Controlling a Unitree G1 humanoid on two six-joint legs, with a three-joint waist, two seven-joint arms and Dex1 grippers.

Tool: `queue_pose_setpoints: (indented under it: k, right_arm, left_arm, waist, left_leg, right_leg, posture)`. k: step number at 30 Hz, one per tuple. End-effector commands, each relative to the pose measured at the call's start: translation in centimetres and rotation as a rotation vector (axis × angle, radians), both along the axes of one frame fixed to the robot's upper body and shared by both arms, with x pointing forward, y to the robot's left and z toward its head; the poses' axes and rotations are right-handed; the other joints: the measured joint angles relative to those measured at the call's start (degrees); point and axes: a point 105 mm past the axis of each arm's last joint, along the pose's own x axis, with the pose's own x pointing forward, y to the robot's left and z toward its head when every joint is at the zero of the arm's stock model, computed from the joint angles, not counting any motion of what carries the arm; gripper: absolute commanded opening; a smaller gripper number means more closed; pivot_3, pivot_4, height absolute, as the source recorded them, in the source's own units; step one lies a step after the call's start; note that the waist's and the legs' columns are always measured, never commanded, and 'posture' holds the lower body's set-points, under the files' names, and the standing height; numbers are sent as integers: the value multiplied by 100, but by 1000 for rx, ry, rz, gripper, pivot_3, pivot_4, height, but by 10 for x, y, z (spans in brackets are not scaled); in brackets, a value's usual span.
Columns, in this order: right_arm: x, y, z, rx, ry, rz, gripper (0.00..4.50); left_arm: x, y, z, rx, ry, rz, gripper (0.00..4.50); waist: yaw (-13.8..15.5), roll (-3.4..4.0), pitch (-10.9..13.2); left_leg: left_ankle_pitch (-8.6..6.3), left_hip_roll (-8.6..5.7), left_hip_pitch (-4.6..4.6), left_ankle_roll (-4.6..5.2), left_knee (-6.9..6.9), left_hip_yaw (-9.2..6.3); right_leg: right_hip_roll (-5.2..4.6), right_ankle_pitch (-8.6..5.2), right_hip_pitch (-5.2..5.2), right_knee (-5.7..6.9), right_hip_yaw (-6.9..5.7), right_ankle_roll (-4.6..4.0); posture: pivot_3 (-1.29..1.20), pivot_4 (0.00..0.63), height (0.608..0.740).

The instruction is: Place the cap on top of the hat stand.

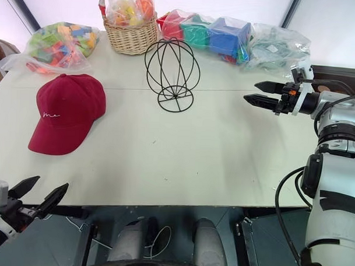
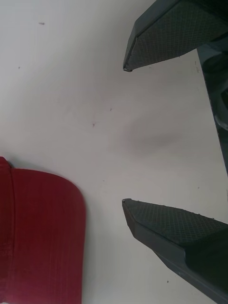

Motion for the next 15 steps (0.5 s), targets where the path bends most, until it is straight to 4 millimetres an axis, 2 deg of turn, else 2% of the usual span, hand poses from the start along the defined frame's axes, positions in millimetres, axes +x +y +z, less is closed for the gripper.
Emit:
queue_pose_setpoints:
  k: [1,15]
  right_arm:
    - [1,1,19,10,-64,9,4500]
    - [4,11,19,14,-69,33,4500]
  left_arm:
    - [0,4,8,34,-21,4,4490]
    - [-3,14,11,91,-17,15,4490]
  waist:
    - [-1,0,0]
    - [3,0,0]
  left_leg:
    - [0,0,0,0,0,0]
    - [0,0,0,0,0,1]
  right_leg:
    - [0,0,0,0,0,0]
    - [0,0,0,0,0,0]
  posture:
    - [0,150,740]
    - [0,150,740]
